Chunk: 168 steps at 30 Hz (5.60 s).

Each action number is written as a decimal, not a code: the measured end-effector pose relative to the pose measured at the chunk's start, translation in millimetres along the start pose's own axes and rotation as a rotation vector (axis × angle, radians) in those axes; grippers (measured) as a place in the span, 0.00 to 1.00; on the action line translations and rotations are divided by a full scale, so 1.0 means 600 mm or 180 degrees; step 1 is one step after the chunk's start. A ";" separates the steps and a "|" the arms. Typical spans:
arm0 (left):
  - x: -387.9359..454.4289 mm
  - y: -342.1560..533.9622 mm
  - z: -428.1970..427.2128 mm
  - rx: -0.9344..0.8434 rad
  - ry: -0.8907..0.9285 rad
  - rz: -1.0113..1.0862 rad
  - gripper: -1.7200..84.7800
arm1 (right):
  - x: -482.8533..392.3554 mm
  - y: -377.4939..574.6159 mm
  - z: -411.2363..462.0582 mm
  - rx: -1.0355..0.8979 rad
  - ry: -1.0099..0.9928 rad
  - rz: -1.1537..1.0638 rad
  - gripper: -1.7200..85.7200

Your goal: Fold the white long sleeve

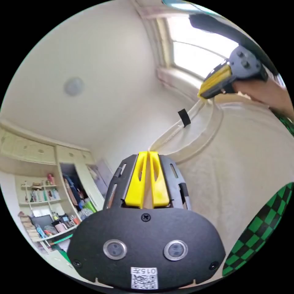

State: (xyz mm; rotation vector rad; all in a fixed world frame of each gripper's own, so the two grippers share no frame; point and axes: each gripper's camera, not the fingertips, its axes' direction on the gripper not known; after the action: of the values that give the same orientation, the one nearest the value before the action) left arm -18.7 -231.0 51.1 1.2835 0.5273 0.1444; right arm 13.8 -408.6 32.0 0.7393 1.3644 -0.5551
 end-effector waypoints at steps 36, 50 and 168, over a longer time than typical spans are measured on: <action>-0.114 0.590 -0.101 -0.1972 0.3991 -0.1289 0.10 | 0.014 0.371 -0.038 -0.3180 -0.2892 -0.0434 0.08; -0.364 0.671 -0.055 -0.1912 0.2324 -0.2151 0.02 | 0.206 0.248 -0.025 -0.2376 -0.0304 0.0300 0.02; -0.116 0.161 -0.629 -0.1466 0.3210 0.0699 0.03 | 0.507 0.522 -0.703 -0.1508 -0.2163 0.1564 0.04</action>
State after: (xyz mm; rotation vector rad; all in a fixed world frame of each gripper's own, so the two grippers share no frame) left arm -231.7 99.8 93.2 0.7382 1.1235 1.0691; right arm 7.3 133.1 -241.8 0.4086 0.6035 -0.0568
